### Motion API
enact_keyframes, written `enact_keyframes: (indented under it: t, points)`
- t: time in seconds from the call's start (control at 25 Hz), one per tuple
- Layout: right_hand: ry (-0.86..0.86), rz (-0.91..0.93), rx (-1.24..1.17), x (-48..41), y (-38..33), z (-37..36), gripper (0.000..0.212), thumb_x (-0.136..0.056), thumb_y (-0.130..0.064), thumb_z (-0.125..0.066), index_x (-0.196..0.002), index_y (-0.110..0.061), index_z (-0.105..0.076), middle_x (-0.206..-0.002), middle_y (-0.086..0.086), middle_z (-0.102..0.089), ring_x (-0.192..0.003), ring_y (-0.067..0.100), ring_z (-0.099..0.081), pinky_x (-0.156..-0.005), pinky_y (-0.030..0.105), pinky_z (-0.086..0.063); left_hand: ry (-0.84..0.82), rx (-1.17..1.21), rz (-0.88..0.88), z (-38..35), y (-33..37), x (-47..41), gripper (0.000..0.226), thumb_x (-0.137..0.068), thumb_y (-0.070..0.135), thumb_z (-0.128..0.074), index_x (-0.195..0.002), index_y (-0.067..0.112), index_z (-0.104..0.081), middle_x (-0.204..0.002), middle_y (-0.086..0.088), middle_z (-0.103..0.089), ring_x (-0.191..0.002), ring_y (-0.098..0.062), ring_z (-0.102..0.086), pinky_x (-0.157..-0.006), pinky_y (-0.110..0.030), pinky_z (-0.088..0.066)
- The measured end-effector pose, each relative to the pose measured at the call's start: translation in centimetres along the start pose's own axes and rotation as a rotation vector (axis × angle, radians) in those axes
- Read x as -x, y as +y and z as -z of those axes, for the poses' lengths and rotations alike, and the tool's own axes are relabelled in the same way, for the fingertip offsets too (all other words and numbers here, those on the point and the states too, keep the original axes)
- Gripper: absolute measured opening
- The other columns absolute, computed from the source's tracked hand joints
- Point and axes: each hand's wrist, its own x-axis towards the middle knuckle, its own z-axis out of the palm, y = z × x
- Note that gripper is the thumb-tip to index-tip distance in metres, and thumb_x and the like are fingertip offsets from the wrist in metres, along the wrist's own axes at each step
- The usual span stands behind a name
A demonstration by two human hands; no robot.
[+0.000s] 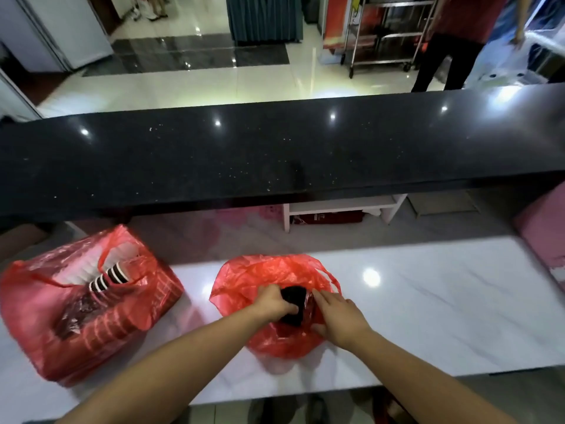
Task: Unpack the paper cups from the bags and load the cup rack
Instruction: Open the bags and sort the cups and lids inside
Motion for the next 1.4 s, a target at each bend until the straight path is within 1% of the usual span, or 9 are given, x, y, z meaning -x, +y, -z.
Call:
enact_keyframes:
  t: [0.08, 0.16, 0.4, 0.56, 0.72, 0.96, 1.12, 1.24, 1.4]
  points:
    - [0.231, 0.073, 0.079, -0.4, -0.2, 2.2, 0.054, -0.086, -0.044, -0.046, -0.134, -0.021, -0.054, -0.124, 0.003, -0.064, -0.112, 0.03, -0.058, -0.088, 0.045, -0.039, 0.079, -0.044, -0.018, 1.7, 1.6, 0.9, 0.046, -0.067, 0.032, -0.085, -0.105, 0.01, -0.068, -0.099, -0.008, -0.072, -0.089, -0.021, -0.067, -0.072, -0.029, -0.053]
    - [0.371, 0.169, 0.098, -1.1, -0.5, 4.3, 0.038, -0.084, -0.042, -0.047, -0.108, -0.02, -0.066, -0.095, 0.001, -0.068, -0.089, 0.029, -0.06, -0.076, 0.043, -0.038, 0.169, -0.06, -0.037, 3.6, 2.7, 1.8, 0.037, -0.074, 0.029, -0.081, -0.103, 0.01, -0.067, -0.097, -0.008, -0.072, -0.086, -0.021, -0.065, -0.069, -0.03, -0.051]
    - [0.192, 0.425, 0.045, -2.9, -3.9, 9.4, 0.083, -0.083, -0.068, -0.058, -0.148, -0.029, -0.025, -0.154, 0.001, -0.028, -0.134, 0.026, -0.04, -0.106, 0.043, -0.04, 0.345, 0.197, -0.033, 8.5, 1.7, 7.0, 0.046, -0.077, 0.029, -0.081, -0.114, 0.018, -0.055, -0.099, 0.001, -0.064, -0.082, -0.017, -0.061, -0.063, -0.024, -0.047]
    - [0.192, 0.718, -0.056, -1.4, -10.3, 10.3, 0.074, -0.08, -0.058, -0.069, -0.135, -0.02, -0.037, -0.139, 0.002, -0.041, -0.112, 0.027, -0.056, -0.091, 0.03, -0.047, 0.295, 0.568, 0.004, 11.0, -4.1, 13.4, 0.037, -0.082, 0.021, -0.079, -0.108, 0.015, -0.052, -0.088, -0.008, -0.059, -0.066, -0.017, -0.054, -0.058, -0.029, -0.044]
    - [0.124, 0.895, -0.09, 1.9, -20.7, 8.2, 0.081, -0.074, -0.052, -0.079, -0.137, -0.016, -0.041, -0.135, 0.002, -0.045, -0.114, 0.019, -0.053, -0.094, 0.02, -0.04, 0.316, 0.797, 0.029, 11.1, -13.0, 22.8, 0.028, -0.087, 0.02, -0.076, -0.099, 0.018, -0.051, -0.082, -0.005, -0.058, -0.056, -0.011, -0.052, -0.059, -0.027, -0.046]
    - [0.019, 1.175, -0.075, 11.6, -41.2, -2.4, 0.084, -0.071, -0.062, -0.071, -0.137, -0.029, -0.031, -0.14, -0.001, -0.038, -0.114, 0.025, -0.058, -0.09, 0.037, -0.055, 0.569, 0.981, 0.134, 8.3, -31.4, 41.4, 0.021, -0.09, 0.023, -0.074, -0.097, 0.018, -0.054, -0.095, -0.009, -0.063, -0.076, -0.018, -0.059, -0.074, -0.035, -0.049]
    - [-0.072, 1.35, 0.045, 20.2, -54.1, -9.2, 0.086, -0.076, -0.059, -0.069, -0.143, -0.016, -0.037, -0.147, 0.005, -0.037, -0.118, 0.025, -0.057, -0.096, 0.033, -0.053, 0.82, 1.1, 0.279, 3.5, -43.1, 53.5, 0.036, -0.086, 0.032, -0.076, -0.11, 0.016, -0.055, -0.1, -0.011, -0.071, -0.08, -0.019, -0.066, -0.073, -0.031, -0.056]
    - [-0.15, 1.505, 0.075, 26.5, -62.5, -13.9, 0.085, -0.077, -0.061, -0.067, -0.142, -0.014, -0.04, -0.147, 0.005, -0.036, -0.117, 0.024, -0.058, -0.097, 0.027, -0.051, 1.032, 1.17, 0.359, -0.4, -50.1, 61.7, 0.022, -0.094, 0.034, -0.066, -0.106, 0.016, -0.06, -0.101, -0.009, -0.068, -0.082, -0.019, -0.066, -0.075, -0.031, -0.055]
    - [-0.227, 1.657, 0.117, 32.3, -70.6, -19.2, 0.082, -0.08, -0.059, -0.068, -0.143, -0.017, -0.037, -0.149, 0.004, -0.034, -0.117, 0.026, -0.056, -0.095, 0.033, -0.053, 1.215, 1.179, 0.5, -5.2, -56.1, 69.9, 0.025, -0.102, 0.03, -0.049, -0.105, 0.011, -0.064, -0.108, -0.01, -0.07, -0.08, -0.016, -0.071, -0.073, -0.032, -0.051]
